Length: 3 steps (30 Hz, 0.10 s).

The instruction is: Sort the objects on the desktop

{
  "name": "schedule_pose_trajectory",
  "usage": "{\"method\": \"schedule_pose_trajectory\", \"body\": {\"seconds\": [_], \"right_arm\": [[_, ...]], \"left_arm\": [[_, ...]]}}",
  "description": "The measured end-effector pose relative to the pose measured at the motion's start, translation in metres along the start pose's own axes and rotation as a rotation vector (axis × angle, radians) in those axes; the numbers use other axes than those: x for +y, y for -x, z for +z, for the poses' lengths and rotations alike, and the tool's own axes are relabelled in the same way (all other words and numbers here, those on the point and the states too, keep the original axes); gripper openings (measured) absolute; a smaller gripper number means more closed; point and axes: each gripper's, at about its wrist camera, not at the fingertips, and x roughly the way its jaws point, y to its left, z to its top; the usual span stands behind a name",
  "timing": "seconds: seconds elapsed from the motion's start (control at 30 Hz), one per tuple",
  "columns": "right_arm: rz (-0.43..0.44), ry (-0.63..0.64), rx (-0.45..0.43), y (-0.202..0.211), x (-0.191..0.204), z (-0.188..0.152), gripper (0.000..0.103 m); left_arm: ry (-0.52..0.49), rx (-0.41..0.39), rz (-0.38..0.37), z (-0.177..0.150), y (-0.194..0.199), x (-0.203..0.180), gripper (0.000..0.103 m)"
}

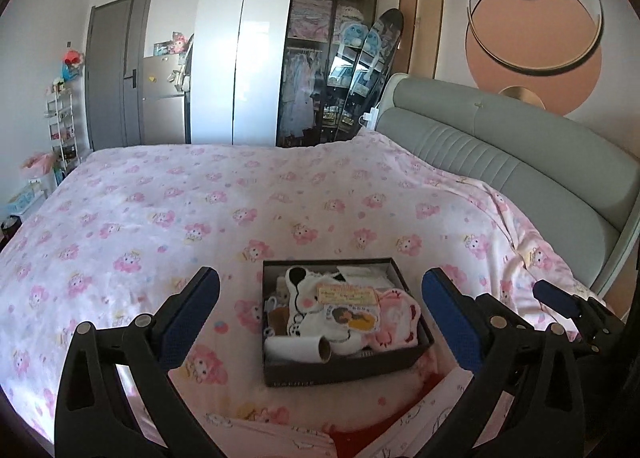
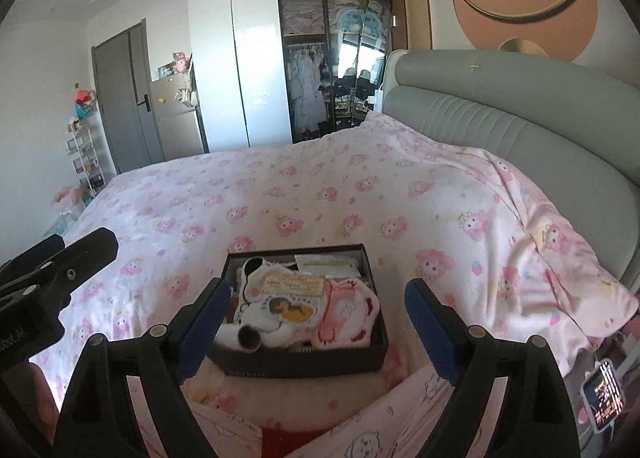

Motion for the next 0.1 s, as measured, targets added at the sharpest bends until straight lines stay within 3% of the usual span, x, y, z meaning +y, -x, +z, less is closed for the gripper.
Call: {"method": "schedule_pose_trajectory", "body": {"seconds": [0.1], "right_arm": [[0.005, 0.004, 0.009, 0.0032, 0.0032, -0.0051, 0.088]], "left_arm": [[0.009, 0.016, -0.002, -0.0085, 0.0033, 0.0008, 0.102]]}}
